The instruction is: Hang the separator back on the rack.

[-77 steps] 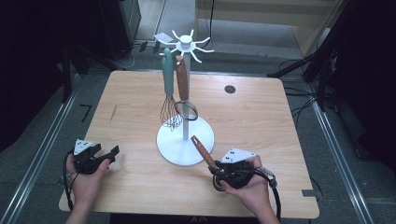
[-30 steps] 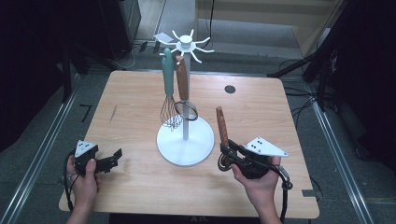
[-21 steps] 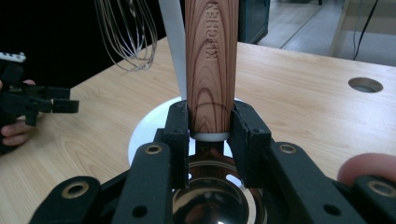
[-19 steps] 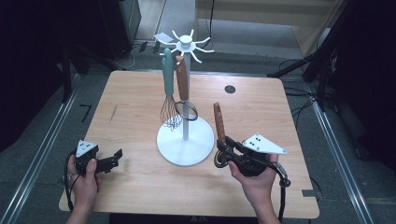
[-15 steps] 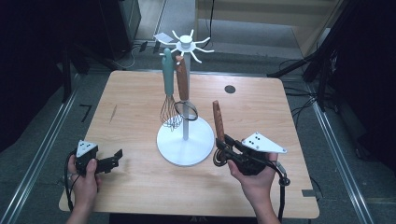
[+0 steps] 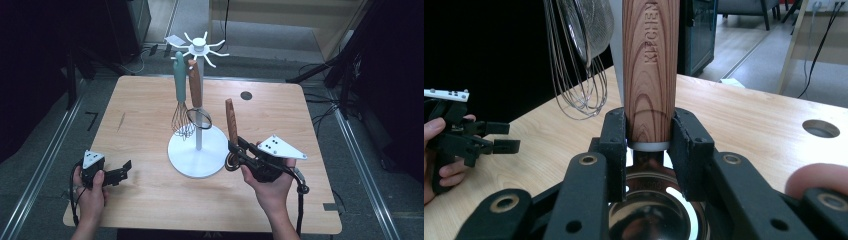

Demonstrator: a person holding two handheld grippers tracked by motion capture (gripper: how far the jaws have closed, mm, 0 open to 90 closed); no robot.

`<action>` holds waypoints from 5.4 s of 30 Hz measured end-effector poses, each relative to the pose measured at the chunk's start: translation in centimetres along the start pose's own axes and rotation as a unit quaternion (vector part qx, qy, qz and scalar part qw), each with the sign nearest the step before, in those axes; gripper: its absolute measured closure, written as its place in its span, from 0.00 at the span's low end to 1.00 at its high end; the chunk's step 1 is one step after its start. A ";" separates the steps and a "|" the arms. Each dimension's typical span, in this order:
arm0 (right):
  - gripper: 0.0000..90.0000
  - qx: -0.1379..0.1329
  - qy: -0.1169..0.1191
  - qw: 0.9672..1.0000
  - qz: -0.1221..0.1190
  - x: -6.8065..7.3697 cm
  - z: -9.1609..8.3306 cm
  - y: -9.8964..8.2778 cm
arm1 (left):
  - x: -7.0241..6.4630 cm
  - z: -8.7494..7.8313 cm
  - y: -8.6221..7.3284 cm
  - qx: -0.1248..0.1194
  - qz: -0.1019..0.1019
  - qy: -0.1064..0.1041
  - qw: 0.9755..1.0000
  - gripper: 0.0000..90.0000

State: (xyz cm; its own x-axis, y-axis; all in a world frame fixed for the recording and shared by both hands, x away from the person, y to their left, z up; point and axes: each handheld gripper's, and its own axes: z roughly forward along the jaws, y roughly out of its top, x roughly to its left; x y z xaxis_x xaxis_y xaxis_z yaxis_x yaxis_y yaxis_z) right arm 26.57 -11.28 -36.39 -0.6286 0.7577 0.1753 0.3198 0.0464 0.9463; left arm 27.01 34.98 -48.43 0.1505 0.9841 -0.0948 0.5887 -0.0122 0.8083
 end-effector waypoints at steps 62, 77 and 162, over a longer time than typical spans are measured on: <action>0.80 -0.069 0.010 0.997 -0.041 2.1 0.3 5.3 | -0.1 0.0 0.0 -0.001 0.004 0.007 1.000 0.00; 0.80 -0.089 0.008 0.995 -0.043 2.4 -0.1 6.4 | 0.0 -0.1 0.0 -0.004 0.001 0.009 1.000 0.00; 0.26 -0.073 -0.022 0.997 -0.032 0.5 0.4 2.9 | 0.0 -0.1 -0.1 -0.010 -0.002 0.009 1.000 0.00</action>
State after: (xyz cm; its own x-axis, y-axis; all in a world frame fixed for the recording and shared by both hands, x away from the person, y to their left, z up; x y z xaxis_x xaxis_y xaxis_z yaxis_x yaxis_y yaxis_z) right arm 27.43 -10.50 -33.65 -0.6123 0.7836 0.1049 0.1721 0.0025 0.9851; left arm 26.87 35.01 -48.39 0.1346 0.9871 -0.0872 0.5738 -0.0059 0.8190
